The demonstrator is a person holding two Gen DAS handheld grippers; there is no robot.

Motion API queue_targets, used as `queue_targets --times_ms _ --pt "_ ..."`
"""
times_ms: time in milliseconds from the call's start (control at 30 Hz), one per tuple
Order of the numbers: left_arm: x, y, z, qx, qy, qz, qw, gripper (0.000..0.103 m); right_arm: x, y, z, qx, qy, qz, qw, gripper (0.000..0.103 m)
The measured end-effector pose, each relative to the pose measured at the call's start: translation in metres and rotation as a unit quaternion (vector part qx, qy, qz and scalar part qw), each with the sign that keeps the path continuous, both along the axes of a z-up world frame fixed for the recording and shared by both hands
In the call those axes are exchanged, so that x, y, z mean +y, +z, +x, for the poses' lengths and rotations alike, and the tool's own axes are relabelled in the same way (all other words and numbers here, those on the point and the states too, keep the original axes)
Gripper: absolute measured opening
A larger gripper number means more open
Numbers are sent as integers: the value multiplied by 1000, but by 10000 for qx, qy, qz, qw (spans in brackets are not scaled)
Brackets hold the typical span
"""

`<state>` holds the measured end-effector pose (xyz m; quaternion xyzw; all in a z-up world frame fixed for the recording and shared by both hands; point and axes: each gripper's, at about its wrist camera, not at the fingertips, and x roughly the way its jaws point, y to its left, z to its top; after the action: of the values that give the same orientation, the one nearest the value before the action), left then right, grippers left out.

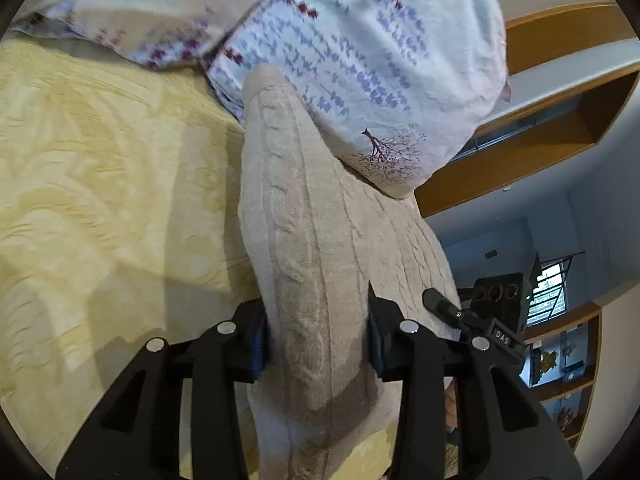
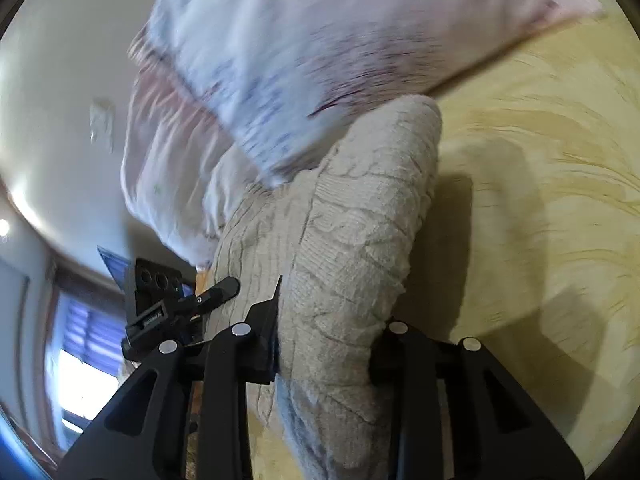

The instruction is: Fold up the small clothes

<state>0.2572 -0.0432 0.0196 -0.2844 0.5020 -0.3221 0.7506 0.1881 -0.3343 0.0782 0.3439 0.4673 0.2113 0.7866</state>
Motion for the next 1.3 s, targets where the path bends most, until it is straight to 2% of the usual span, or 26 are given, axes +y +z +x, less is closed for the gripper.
queue_targets --times_ms 200,367,433,500,567,633,700,800,967,1000,1067,1100,1133,1200,1300 --pt "69 16 -18 -185 367 133 9991 38 73 16 14 -483 614 -540 9955 29" --pt "115 17 -13 -210 840 296 9958 40 118 7 30 -787 756 -872 9902 29" --pt "127 -1 -3 58 1049 415 9936 42 128 -12 41 -559 714 -1012 9907 29" --pt "129 -19 4 324 1175 384 9918 49 128 -30 48 -276 565 -1185 9910 34" --pt "135 -26 3 369 1233 139 9916 52 117 -38 51 -61 480 -830 9954 39" --pt "134 -21 1 317 1233 224 9916 54 110 -36 51 39 454 -734 9963 41" --pt "137 -11 -6 132 1285 448 9906 55 102 -27 48 -41 355 -796 9962 42" --pt "140 7 -19 -352 1460 804 9854 59 91 -15 43 -237 171 -748 9968 42" --pt "116 41 -54 -1469 1326 1750 9645 69 82 -13 47 -274 -39 -687 9973 41" --pt "108 46 -60 -1653 1233 1908 9597 70 84 -13 47 -319 -32 -696 9971 39" --pt "90 54 -72 -1978 1007 2151 9510 74 88 -11 45 -463 3 -905 9948 20" --pt "81 56 -76 -2083 866 2239 9482 74 90 -8 44 -582 -27 -1066 9926 12" --pt "72 57 -75 -2125 792 2294 9466 75 91 -4 43 -714 -81 -1239 9897 10" --pt "61 54 -76 -2130 639 2388 9453 75 89 -1 44 -789 -180 -1307 9881 9" --pt "55 44 -72 -1948 568 2508 9465 75 92 -8 50 -658 -258 -1627 9841 9"
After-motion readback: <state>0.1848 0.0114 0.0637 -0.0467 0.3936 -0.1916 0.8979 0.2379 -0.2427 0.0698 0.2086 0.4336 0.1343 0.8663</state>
